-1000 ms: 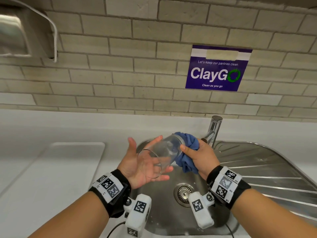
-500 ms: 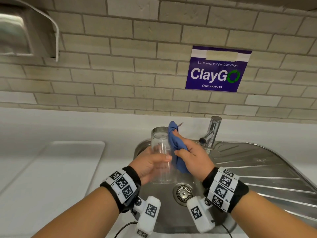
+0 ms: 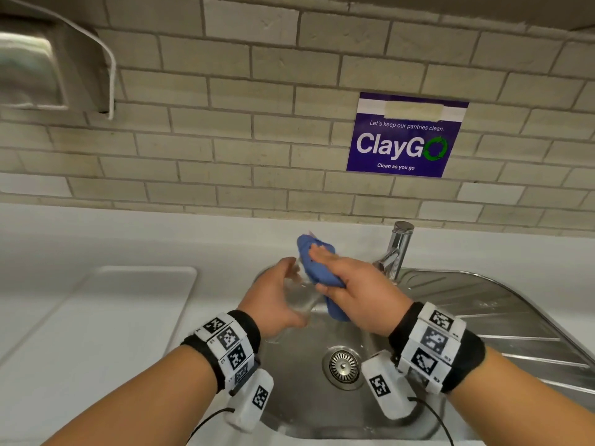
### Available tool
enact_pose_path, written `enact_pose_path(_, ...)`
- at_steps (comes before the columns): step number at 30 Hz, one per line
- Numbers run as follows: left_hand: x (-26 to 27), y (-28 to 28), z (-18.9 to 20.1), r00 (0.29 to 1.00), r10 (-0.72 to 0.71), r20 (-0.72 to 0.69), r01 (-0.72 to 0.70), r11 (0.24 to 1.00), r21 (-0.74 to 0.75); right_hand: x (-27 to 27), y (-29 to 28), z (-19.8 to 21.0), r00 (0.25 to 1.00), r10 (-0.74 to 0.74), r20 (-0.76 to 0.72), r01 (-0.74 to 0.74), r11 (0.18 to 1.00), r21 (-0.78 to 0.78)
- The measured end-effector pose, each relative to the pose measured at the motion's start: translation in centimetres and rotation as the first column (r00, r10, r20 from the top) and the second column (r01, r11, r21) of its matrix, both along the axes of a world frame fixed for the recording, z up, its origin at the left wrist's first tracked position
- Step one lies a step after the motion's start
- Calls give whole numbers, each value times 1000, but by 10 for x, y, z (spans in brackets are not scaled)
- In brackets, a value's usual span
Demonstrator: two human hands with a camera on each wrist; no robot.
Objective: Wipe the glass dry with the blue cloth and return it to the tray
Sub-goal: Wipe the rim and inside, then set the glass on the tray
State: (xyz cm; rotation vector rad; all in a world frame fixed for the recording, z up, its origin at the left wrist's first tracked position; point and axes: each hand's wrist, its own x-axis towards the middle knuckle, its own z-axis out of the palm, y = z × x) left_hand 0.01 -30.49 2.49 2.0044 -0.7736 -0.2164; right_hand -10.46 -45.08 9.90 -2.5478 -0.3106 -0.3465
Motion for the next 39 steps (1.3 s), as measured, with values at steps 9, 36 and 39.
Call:
enact_pose_path(9, -7, -2, -2, 995, 44, 85, -56, 990, 133, 20, -5, -5, 960, -258, -103, 278, 913, 297)
enact_pose_path(36, 3, -32, 16, 995, 47, -92, -71, 955, -287, 10, -18, -33, 965, -259, -37, 228, 764, 604)
enact_pose_path(39, -2, -36, 16, 990, 34, -140, -76, 950, -303, 14, -18, -22, 962, -268, 48, 191, 789, 584)
